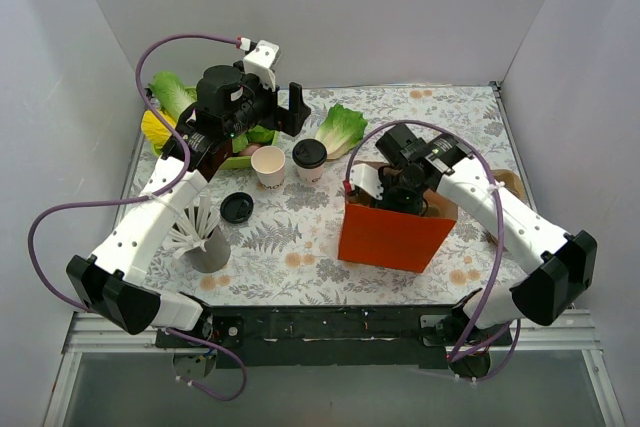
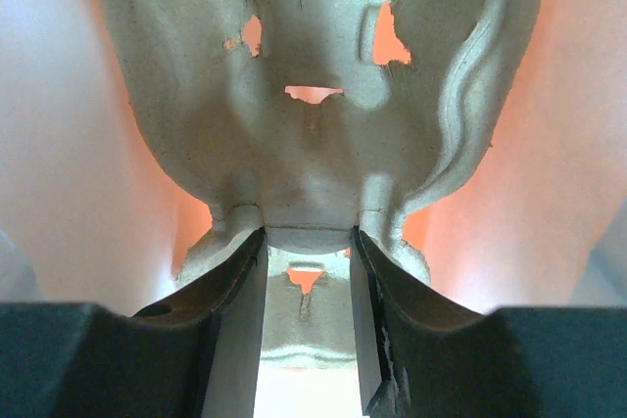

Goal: Pack the takeout coffee

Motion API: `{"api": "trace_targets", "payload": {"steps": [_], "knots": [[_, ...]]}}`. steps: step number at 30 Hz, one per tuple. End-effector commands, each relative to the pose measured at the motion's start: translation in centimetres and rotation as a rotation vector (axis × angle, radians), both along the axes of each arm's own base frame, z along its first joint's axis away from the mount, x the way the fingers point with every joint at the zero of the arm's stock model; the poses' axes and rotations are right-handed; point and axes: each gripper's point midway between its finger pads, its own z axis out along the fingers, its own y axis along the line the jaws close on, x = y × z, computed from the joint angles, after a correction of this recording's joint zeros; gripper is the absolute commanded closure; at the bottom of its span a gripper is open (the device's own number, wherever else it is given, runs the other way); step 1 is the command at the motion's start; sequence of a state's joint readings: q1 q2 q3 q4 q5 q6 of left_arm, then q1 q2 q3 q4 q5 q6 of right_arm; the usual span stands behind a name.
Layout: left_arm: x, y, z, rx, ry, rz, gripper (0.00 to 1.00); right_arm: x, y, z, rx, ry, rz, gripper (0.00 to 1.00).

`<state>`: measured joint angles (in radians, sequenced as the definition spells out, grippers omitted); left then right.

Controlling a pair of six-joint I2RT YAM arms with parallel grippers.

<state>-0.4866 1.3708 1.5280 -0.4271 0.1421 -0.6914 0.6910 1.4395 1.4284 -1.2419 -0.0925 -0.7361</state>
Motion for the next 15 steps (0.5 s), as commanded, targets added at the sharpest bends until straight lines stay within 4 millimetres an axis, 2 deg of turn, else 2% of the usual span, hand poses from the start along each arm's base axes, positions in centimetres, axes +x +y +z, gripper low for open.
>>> {"api": "trace_targets", "payload": {"steps": [1,9,15], "knots": [[-0.6,0.0,0.3,0.005,-0.008,-0.018,0.02,-1.2,-1.7,-0.9,-0.036,0.000,0.007,0.99],[-0.8,0.1,0.1,0.007,-0.004,-0.023,0.02,-2.6,-2.8,-3.2,-0.081,0.060,0.001,0.99],[-0.9,0.0,-0.2,0.004,0.004,-0.024,0.02,-3.8,-4.4,-5.1,-0.142,0.088,0.015,0.99]]}}
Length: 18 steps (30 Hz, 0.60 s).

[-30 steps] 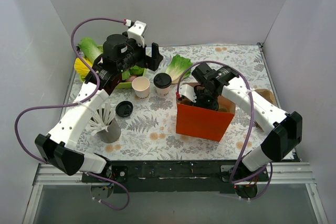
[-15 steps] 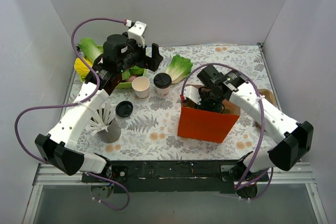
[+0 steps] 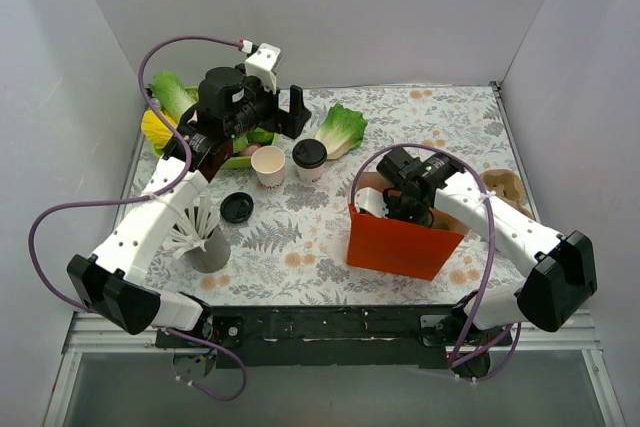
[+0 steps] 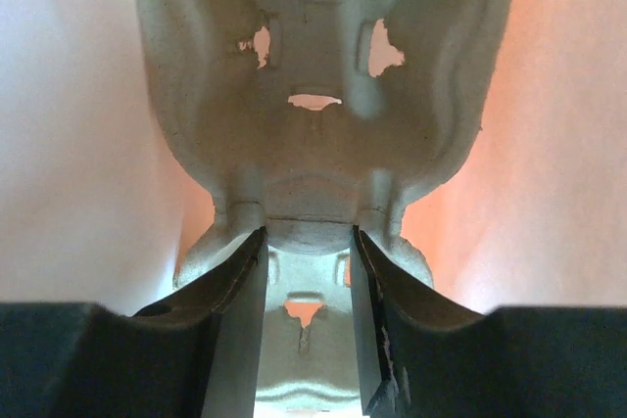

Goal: Pack the takeout coffee

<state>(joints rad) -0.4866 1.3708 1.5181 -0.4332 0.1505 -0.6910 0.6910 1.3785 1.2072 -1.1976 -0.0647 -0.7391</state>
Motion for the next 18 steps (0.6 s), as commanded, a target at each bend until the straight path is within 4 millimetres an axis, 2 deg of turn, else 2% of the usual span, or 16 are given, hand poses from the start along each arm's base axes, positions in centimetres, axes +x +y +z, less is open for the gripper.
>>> {"api": "trace_targets", "payload": {"steps": [1,12,18], "knots": [[-0.8,0.1,0.4,-0.001,-0.012,-0.015,0.02,-1.1,-1.6,-0.8,-0.044,0.015,0.018,0.99],[-0.5,-0.1,0.2,0.000,-0.005,-0.019,0.02,-1.6,-0.8,-3.0,0.000,0.040,0.015,0.99],[-0.5,-0.1,0.0,0.001,0.000,-0.020,0.02,-1.5,2.8,-1.0,0.231,-0.002,0.004,0.99]]}}
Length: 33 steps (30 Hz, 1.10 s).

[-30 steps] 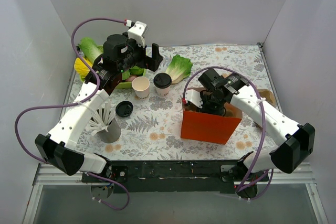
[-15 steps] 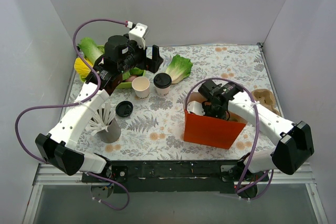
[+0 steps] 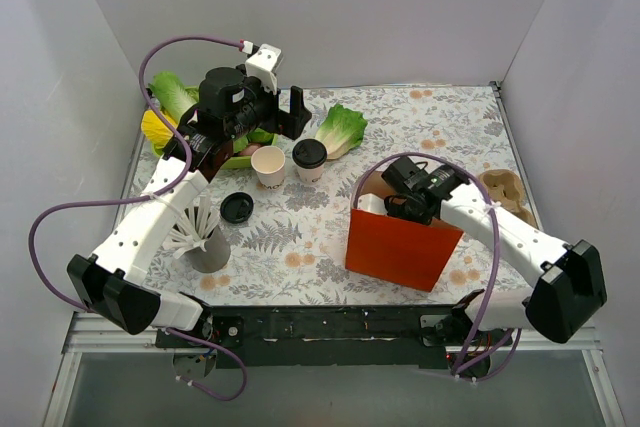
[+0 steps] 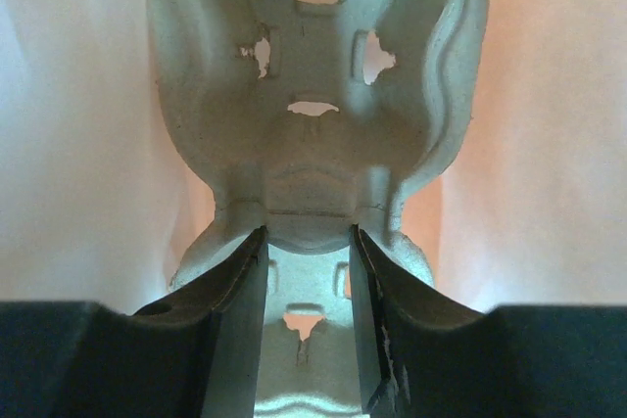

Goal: Pack the takeout coffee

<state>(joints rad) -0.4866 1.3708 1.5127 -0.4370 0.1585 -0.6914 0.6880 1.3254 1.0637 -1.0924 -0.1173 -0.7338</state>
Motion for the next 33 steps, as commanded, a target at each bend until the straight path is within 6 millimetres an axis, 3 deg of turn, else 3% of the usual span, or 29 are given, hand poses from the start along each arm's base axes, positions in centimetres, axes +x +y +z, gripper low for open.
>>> {"api": "trace_targets", "payload": {"steps": [1,4,11,15,16,17,20,26,29,32,33], "knots": [[-0.4,0.0,0.3,-0.001,-0.008,-0.013,0.02,-0.4,2.9,1.6,0.202,-0.022,0.001,0.99],[-0.5,0.0,0.3,-0.002,-0.010,-0.013,0.02,-0.8,3.3,1.4,0.226,-0.004,0.001,0.99],[-0.5,-0.2,0.4,-0.006,-0.007,-0.019,0.02,-1.7,3.2,-2.0,0.238,0.023,-0.004,0.99],[-0.5,-0.1,0.6,-0.006,-0.010,-0.021,0.02,-1.4,3.1,-2.6,0.231,0.006,-0.006,0.99],[-0.5,-0.2,0.6,-0.005,-0.010,-0.023,0.02,-1.2,2.9,-2.5,0.220,0.000,-0.009,0.94],[-0.6,-0.1,0.7,-0.005,-0.010,-0.023,0.02,-1.1,2.9,-2.1,0.219,-0.007,-0.011,0.74],[-0.7,0.0,0.5,0.002,-0.009,-0.023,0.02,-0.7,2.9,0.4,0.222,-0.032,-0.019,0.43],[-1.3,-0.6,0.4,-0.007,-0.007,-0.068,0.02,-0.4,3.1,5.8,0.286,-0.108,-0.051,0.09],[-1.8,-1.5,0.4,-0.017,0.005,-0.124,0.02,-0.3,3.6,7.4,0.323,-0.122,-0.058,0.07],[-3.9,-3.4,0.7,-0.037,0.019,-0.292,0.02,-0.1,3.8,8.8,0.333,-0.124,-0.066,0.05],[-5.3,-4.3,0.7,-0.056,0.030,-0.392,0.02,0.5,4.3,10.4,0.360,-0.154,-0.065,0.05]]}}
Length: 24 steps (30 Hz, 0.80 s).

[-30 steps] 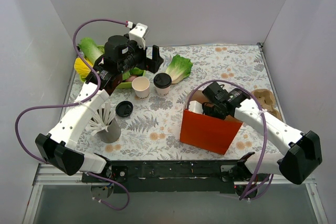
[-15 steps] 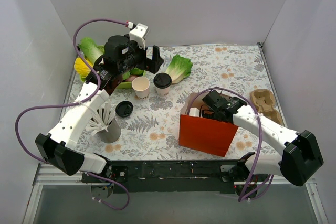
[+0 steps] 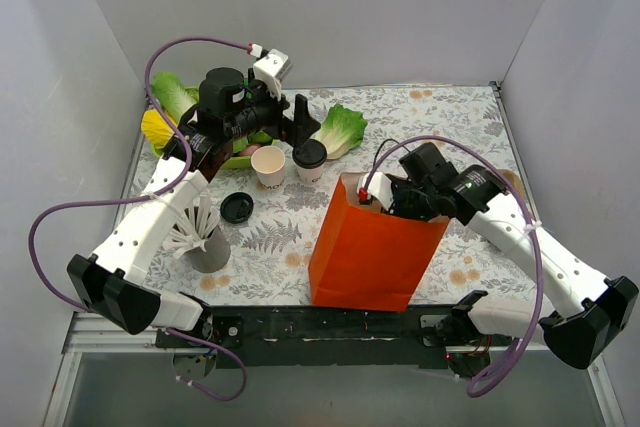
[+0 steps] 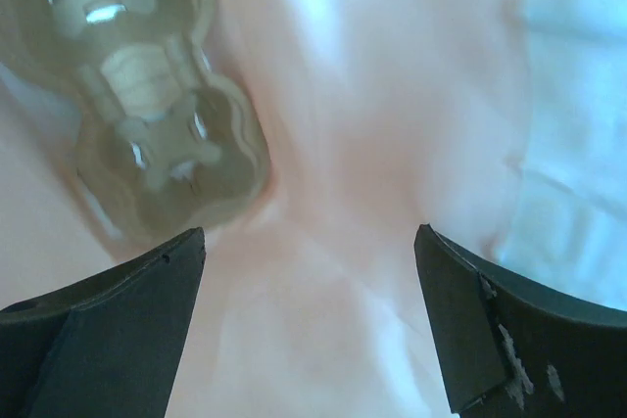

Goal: Pack the takeout coffee

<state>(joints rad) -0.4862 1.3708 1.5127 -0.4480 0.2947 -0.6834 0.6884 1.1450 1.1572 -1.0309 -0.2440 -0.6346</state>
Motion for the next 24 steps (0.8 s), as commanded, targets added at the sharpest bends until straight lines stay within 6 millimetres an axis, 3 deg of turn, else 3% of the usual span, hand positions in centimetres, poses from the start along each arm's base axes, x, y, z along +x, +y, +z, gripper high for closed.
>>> {"api": "trace_targets", "payload": {"steps": [1,4,6,9,13,17,24], "knots": [[-4.5,-3.3,1.0,-0.051,0.007,-0.323,0.02,0.2,0.9,4.0,0.058,-0.020,-0.011,0.05],[-6.4,-4.8,1.1,-0.085,0.015,-0.469,0.02,0.8,1.2,6.0,0.098,-0.072,-0.014,0.04],[-6.3,-5.5,0.4,-0.098,0.058,-0.493,0.02,1.1,1.4,5.6,0.105,-0.081,-0.017,0.03],[-6.0,-5.8,0.8,-0.111,0.061,-0.493,0.03,1.2,1.5,5.6,0.111,-0.083,-0.027,0.02],[-7.4,-5.4,1.1,-0.084,0.038,-0.545,0.02,1.0,1.6,8.0,0.151,-0.136,0.003,0.02],[-9.9,-5.7,-0.8,-0.104,0.158,-0.636,0.02,0.8,1.8,9.1,0.190,-0.157,0.017,0.02],[-10.2,-8.1,-3.7,-0.120,0.280,-0.634,0.02,1.3,2.5,9.0,0.204,-0.159,0.014,0.02]]}}
